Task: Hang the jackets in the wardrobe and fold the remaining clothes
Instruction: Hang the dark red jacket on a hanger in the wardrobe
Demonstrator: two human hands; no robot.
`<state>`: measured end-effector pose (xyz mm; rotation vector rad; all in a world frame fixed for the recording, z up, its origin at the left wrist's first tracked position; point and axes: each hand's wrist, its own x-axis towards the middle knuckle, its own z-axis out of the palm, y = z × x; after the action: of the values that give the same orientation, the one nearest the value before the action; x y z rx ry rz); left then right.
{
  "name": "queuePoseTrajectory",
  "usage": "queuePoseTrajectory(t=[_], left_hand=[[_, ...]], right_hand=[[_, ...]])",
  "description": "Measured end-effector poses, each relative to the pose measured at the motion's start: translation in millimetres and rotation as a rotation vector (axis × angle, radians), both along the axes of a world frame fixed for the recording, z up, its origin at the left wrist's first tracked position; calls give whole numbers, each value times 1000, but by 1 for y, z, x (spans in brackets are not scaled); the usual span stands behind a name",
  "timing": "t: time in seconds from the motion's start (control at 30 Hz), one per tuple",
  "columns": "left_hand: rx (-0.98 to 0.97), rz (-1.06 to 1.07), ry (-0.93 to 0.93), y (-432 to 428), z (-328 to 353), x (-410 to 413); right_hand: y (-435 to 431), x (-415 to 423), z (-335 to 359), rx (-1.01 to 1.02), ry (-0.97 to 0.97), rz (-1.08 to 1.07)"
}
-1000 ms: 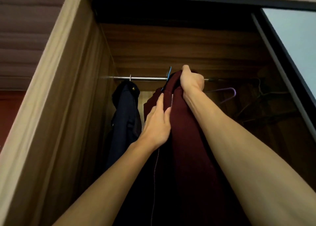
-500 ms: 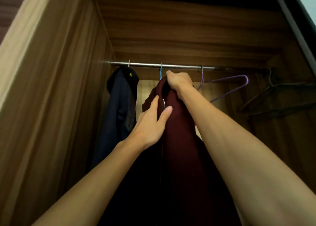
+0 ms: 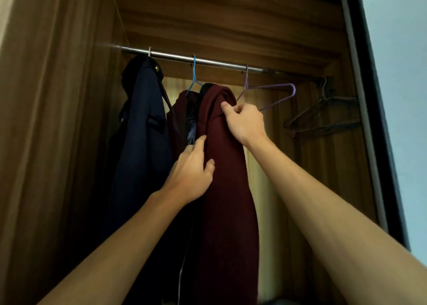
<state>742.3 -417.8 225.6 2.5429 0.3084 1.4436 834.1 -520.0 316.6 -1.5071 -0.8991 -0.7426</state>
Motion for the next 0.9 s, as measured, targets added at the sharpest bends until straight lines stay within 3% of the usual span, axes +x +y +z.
queuePoseTrajectory(t=[0.23,0.47,0.67,0.9], left_hand=[[-17,26,88,-49,-43,-20],[69,60,186,-104,-74,-36],[101,-88,278,-174,-101,-24],[15,-366,381,-262,-131,4]], right_hand=[[-63,-14,-78,-61,164,155],[-152,-33,-139,-229,163,95],[-255,-33,-173,-362,160,-104],[-369,-46,-202,-513,296,-414]])
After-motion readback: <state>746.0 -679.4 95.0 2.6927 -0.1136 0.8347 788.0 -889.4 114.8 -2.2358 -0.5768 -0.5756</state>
